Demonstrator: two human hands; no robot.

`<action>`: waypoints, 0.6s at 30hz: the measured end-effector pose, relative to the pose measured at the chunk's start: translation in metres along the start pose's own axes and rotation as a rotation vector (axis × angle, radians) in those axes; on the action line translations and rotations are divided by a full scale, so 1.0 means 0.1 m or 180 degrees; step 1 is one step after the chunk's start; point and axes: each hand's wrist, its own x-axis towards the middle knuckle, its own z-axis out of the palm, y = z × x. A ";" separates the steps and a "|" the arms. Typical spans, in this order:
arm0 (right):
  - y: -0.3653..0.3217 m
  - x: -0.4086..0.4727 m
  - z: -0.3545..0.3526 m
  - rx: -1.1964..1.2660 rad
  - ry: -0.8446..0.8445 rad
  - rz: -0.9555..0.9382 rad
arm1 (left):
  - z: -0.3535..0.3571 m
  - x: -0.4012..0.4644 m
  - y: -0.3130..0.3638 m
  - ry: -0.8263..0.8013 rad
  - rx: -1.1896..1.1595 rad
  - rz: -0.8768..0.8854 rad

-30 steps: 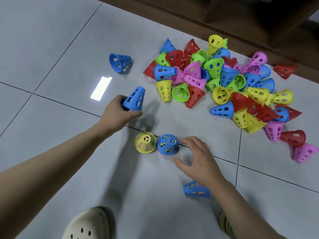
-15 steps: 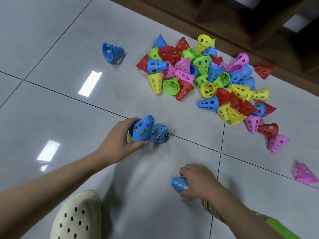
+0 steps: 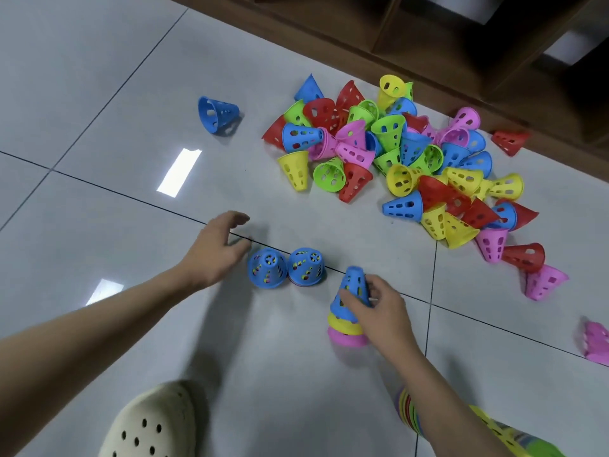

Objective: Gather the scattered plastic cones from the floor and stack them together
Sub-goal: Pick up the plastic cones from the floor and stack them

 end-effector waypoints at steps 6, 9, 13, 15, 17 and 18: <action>-0.39 0.33 0.02 0.1119 0.0441 0.0070 | -0.13 0.82 0.16 0.0098 0.0930 0.0686; -0.59 0.34 0.06 0.1525 0.0320 -0.0105 | -0.14 1.21 0.34 -0.0045 0.1789 0.1363; -0.67 0.31 0.24 0.1591 -0.0013 -0.0320 | -0.05 1.58 0.57 -0.0253 0.2835 0.1624; -0.66 0.30 0.33 0.1473 -0.0168 -0.0410 | 0.01 1.67 0.62 -0.0326 0.3260 0.1673; -0.62 0.28 0.39 0.1264 -0.0225 -0.0513 | 0.04 1.71 0.62 -0.0225 0.3499 0.1757; -0.61 0.27 0.41 0.1116 -0.0215 -0.0556 | 0.04 1.71 0.61 -0.0148 0.3557 0.1764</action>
